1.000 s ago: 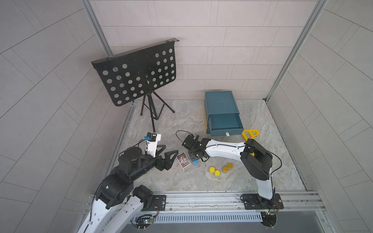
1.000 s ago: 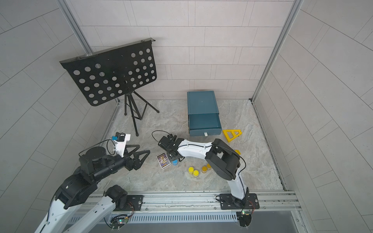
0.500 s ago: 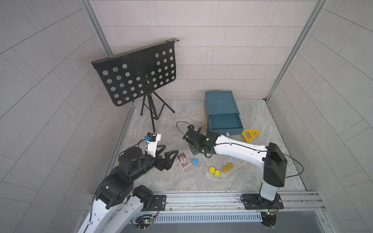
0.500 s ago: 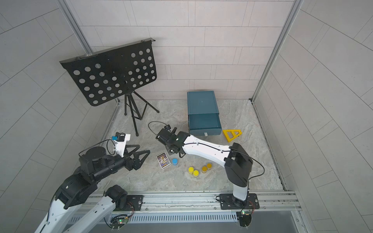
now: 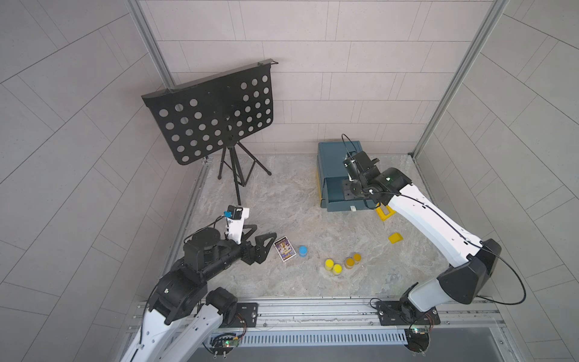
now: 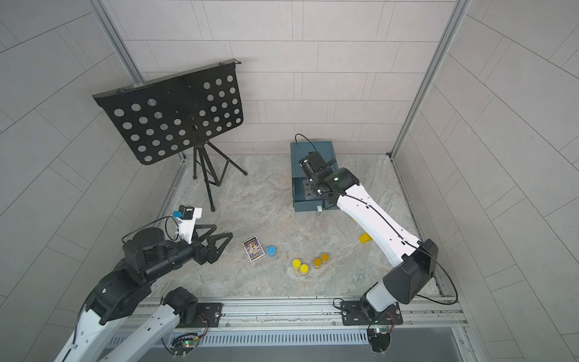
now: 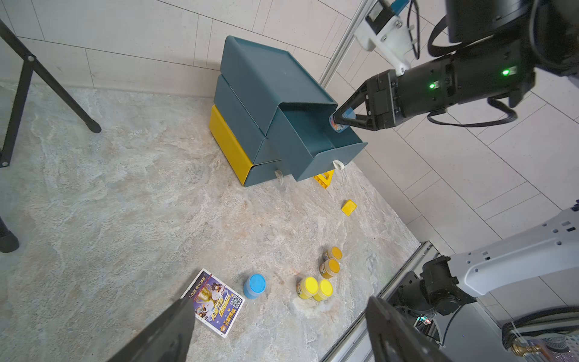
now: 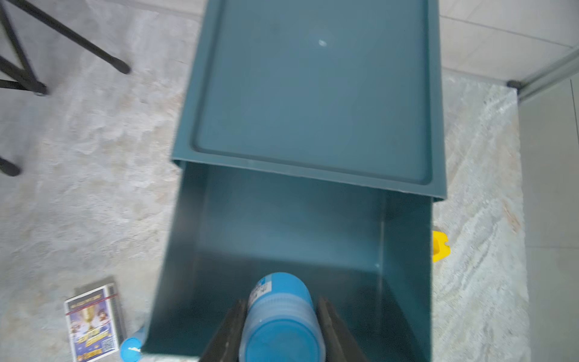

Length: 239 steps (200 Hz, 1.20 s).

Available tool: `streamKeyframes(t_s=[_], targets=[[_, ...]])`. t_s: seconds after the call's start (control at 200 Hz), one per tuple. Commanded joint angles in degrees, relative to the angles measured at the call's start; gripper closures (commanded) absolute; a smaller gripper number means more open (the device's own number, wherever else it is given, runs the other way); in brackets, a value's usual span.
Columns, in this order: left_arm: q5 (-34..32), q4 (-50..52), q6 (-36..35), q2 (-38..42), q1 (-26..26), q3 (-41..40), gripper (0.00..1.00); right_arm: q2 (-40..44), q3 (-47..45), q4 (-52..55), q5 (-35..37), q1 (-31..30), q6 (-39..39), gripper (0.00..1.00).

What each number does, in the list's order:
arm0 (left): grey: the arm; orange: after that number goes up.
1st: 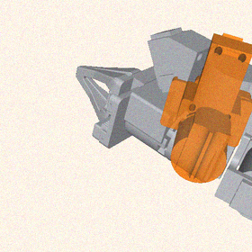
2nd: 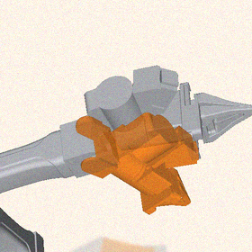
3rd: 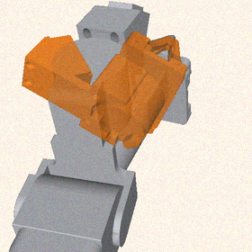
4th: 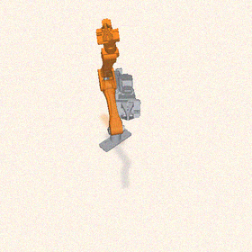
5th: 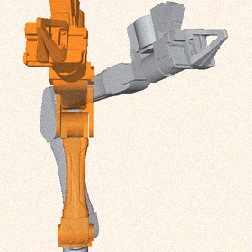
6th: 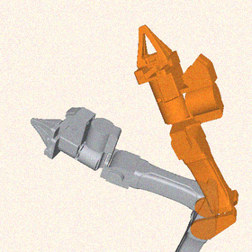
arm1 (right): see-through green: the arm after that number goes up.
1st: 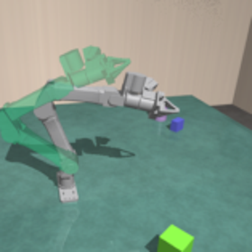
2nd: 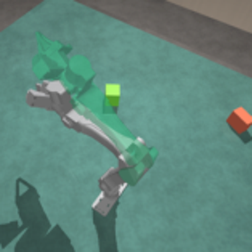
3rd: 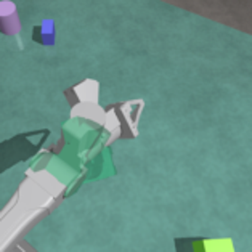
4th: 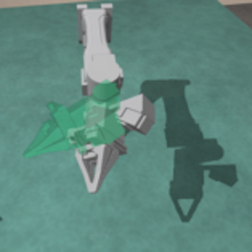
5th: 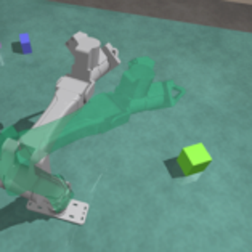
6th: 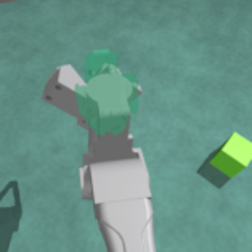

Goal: Put the paint cans in the drawer according to color
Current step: Place the paint can in the drawer.

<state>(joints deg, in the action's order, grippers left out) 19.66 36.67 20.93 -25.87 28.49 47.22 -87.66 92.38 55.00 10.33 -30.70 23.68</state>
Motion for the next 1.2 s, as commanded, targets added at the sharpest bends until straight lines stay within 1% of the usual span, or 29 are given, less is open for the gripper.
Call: streamKeyframes(t_s=[0.0,0.115,0.205,0.475,0.62,0.761,0.971,1.041,1.191], targets=[[-0.2,-1.0,-0.2,0.6,-0.3,-0.5,0.07,0.2,-0.6,1.8,-3.1,3.2,-1.5,0.81],[-0.3,-1.0,-0.2,0.8,-0.3,-0.5,0.07,-1.1,-1.7,1.0,-5.7,6.6,-1.4,0.81],[-0.3,-1.0,-0.2,0.8,-0.4,-0.5,0.07,-2.8,-2.1,0.9,-6.7,8.1,-1.7,0.82],[-0.2,-1.1,-0.3,0.9,-0.6,-0.5,0.07,-6.9,-2.5,0.2,-9.2,11.3,-2.0,0.82],[-0.1,-1.1,-0.2,0.9,-0.6,-0.5,0.07,-8.7,-1.8,0.1,-9.6,11.9,-2.1,0.81],[0.0,-1.1,-0.3,0.9,-0.8,-0.5,0.07,-9.0,-2.2,-0.4,-9.6,11.9,-2.0,0.69],[0.4,-1.2,-0.2,0.7,-1.2,-0.5,0.07,-6.7,-2.3,-1.2,-9.4,11.6,-2.1,0.43],[0.5,-1.2,-0.3,0.6,-1.4,-0.5,0.07,-5.7,-1.7,-0.7,-8.5,11.2,-2.3,0.4],[0.6,-1.2,-0.2,0.6,-1.7,-0.6,0.07,-2.8,0.6,0.9,-6.1,10.0,-2.5,0.42]])
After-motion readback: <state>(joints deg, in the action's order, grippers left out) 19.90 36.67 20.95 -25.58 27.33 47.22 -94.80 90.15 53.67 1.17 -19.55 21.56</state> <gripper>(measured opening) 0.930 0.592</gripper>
